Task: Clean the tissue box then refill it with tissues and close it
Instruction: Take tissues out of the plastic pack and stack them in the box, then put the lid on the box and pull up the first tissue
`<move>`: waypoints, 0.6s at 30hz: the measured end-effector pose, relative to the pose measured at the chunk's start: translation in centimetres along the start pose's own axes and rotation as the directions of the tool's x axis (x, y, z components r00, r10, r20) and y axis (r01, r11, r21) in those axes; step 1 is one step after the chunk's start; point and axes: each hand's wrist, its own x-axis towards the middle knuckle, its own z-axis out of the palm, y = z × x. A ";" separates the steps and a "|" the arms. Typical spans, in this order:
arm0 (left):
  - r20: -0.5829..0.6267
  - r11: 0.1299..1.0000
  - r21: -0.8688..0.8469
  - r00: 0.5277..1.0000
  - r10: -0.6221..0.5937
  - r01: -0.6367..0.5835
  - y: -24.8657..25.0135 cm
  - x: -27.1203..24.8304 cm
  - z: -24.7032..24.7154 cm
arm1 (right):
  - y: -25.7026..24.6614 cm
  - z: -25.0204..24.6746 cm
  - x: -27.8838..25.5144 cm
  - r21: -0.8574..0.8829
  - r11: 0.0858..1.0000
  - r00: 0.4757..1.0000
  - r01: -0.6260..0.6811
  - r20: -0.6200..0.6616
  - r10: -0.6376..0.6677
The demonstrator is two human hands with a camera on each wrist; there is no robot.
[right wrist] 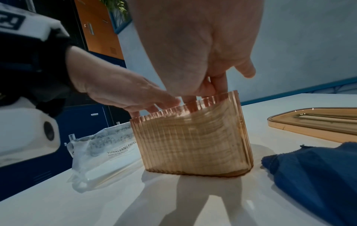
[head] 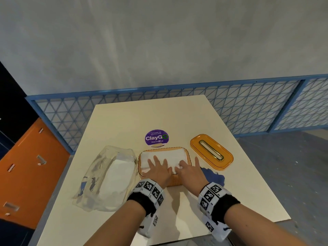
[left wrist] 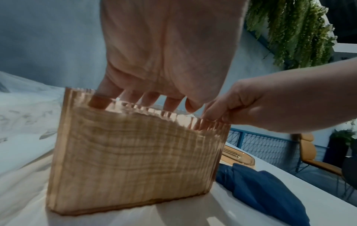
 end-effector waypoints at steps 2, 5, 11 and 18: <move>-0.008 0.998 -0.057 1.000 -0.029 0.028 0.2 0.5 0.0 | 0.0 0.3 0.0 0.038 0.999 1.000 -0.013 -0.009 0.013; 0.004 1.000 -0.014 1.000 -0.022 0.022 0.2 0.9 0.2 | 0.0 0.4 0.0 0.075 0.997 1.000 -0.011 -0.010 0.012; -0.176 0.964 0.256 0.984 -0.027 0.072 0.9 -0.6 0.9 | 1.8 -1.3 -0.1 0.291 0.956 0.999 0.027 0.019 -0.034; -0.100 0.994 0.111 0.995 -0.002 0.013 0.3 0.0 1.3 | 10.7 -0.6 2.6 0.562 0.810 0.902 -0.169 -0.243 0.357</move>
